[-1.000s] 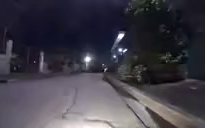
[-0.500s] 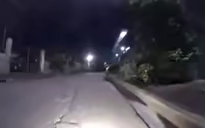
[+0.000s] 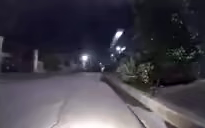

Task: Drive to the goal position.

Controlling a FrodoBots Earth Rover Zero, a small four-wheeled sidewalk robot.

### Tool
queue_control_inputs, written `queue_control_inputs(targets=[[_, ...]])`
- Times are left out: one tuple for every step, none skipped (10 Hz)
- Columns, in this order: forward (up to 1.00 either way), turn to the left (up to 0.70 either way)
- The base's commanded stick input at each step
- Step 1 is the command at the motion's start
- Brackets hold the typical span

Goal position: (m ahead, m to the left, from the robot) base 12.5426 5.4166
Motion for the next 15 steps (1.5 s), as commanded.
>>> queue_control_inputs(targets=[[0.7, -0.07], [0.7, -0.3], [0.7, -0.35], [0.7, -0.13], [0.7, -0.02], [0.7, 0.0], [0.7, 0.0], [0.7, 0.0], [0.7, 0.0], [0.7, 0.0], [0.7, 0.0], [0.7, -0.04], [0.7, -0.24], [0.7, -0.35], [0.7, 0.0]])
